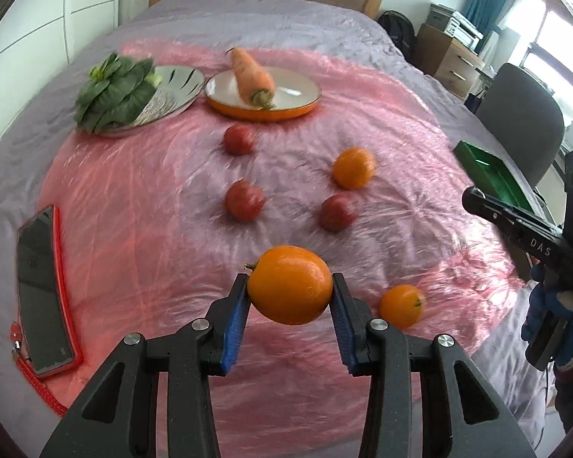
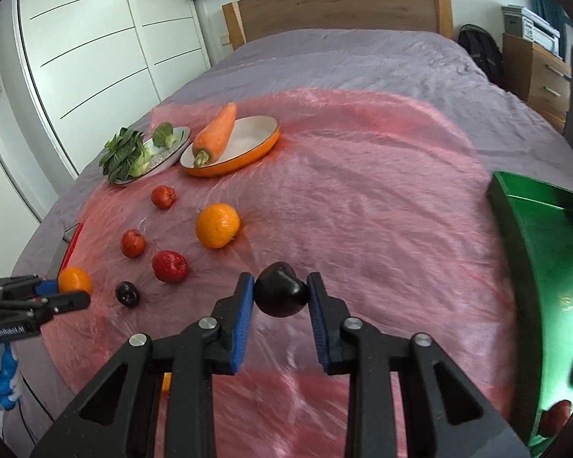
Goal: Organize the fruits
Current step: 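Carry the orange with the left tool into the tray while the right tool releases the plum there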
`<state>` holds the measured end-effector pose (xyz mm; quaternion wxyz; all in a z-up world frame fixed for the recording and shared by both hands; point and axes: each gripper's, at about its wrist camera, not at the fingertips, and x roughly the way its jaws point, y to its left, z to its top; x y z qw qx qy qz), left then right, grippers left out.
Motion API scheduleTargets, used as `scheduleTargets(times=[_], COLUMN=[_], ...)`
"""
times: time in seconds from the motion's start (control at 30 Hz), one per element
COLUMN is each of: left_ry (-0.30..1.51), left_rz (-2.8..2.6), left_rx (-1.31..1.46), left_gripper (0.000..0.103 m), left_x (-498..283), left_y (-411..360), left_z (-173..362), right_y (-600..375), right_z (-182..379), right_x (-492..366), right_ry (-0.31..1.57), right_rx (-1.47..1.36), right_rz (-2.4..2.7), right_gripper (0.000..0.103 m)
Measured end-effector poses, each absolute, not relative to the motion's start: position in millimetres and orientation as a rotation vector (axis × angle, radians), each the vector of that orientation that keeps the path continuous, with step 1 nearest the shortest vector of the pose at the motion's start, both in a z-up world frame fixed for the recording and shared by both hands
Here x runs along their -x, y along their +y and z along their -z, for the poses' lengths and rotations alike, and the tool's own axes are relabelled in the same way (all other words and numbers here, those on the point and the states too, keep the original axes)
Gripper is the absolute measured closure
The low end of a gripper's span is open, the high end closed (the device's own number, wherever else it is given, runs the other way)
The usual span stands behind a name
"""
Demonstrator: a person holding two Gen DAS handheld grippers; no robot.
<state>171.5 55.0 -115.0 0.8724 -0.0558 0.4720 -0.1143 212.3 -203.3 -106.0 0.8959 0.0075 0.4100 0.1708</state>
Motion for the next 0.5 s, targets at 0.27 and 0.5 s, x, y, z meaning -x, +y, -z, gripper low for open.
scheduleTargets(times=[0.27, 0.5], left_ry=[0.965, 0.954], left_rz=[0.344, 0.475], left_rx=[0.083, 0.062], left_gripper=[0.067, 0.067], left_x=[-173, -180], left_y=[-6, -85], left_z=[95, 79], right_y=[-266, -338], right_z=[91, 82], right_x=[-191, -179], right_ry=[0.827, 0.816], right_rx=[-0.022, -0.023], right_rz=[-0.247, -0.13], right_gripper=[0.064, 0.064])
